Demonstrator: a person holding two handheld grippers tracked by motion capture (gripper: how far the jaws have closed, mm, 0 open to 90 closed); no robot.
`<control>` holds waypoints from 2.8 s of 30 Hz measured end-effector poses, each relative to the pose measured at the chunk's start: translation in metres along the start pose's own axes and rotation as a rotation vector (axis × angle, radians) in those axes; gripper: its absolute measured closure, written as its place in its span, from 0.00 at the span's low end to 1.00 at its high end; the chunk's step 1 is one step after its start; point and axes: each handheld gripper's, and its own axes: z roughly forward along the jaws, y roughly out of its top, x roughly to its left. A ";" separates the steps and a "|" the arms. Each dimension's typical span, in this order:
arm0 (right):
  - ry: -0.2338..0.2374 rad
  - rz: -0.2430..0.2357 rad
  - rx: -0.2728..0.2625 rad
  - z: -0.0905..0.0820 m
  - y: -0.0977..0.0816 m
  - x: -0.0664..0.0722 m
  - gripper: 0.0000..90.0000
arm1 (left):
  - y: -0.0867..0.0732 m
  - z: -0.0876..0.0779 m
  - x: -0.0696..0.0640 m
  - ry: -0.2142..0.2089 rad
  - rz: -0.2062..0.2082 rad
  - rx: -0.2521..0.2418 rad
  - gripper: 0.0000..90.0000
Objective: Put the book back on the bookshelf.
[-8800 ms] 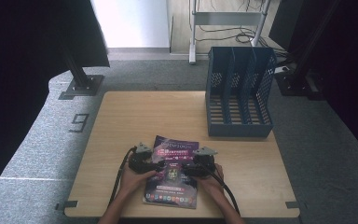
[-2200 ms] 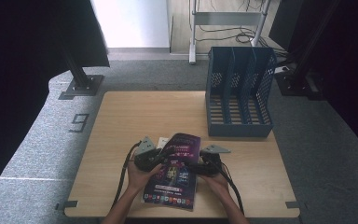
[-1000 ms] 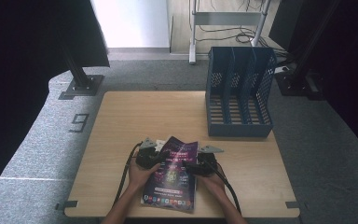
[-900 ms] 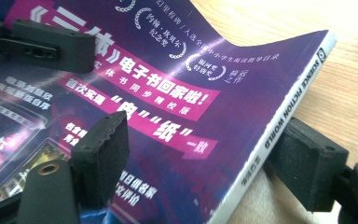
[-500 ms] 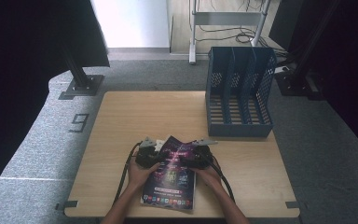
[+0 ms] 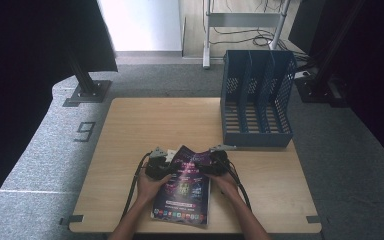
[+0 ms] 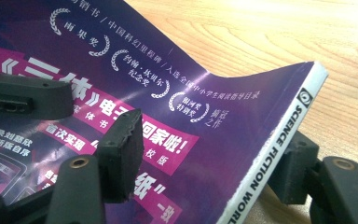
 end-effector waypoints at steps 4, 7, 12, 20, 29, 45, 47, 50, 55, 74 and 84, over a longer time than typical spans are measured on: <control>-0.005 -0.001 0.016 0.000 0.002 0.000 0.41 | 0.000 0.000 0.000 0.000 0.001 0.000 0.94; -0.015 -0.014 0.030 0.002 0.005 0.001 0.42 | 0.000 0.000 0.000 0.000 0.001 0.000 0.94; -0.011 -0.021 0.039 0.004 0.008 0.001 0.44 | 0.000 0.000 0.000 0.002 0.002 0.000 0.94; -0.005 -0.033 0.051 0.004 0.008 0.002 0.47 | 0.000 0.000 0.000 0.002 -0.001 0.001 0.94; -0.003 -0.020 0.057 0.003 0.009 0.000 0.53 | -0.001 0.000 0.001 0.002 -0.001 -0.003 0.93; 0.035 -0.041 0.001 -0.016 0.014 0.000 0.73 | 0.003 -0.008 -0.003 -0.008 0.009 -0.048 0.93; 0.036 -0.050 -0.014 -0.019 0.015 0.001 0.74 | 0.004 -0.011 -0.004 -0.010 0.013 -0.061 0.93; 0.038 -0.060 -0.038 -0.025 0.017 0.003 0.74 | 0.007 -0.015 -0.006 -0.015 0.021 -0.091 0.93; 0.040 -0.070 -0.062 -0.032 0.019 0.005 0.75 | 0.009 -0.020 -0.008 -0.022 0.027 -0.114 0.93; 0.064 -0.116 -0.171 -0.073 0.036 0.015 0.79 | 0.029 -0.043 -0.023 -0.048 0.076 -0.219 0.93; 0.084 -0.147 -0.267 -0.093 0.046 0.020 0.82 | 0.045 -0.058 -0.029 -0.054 0.112 -0.260 0.94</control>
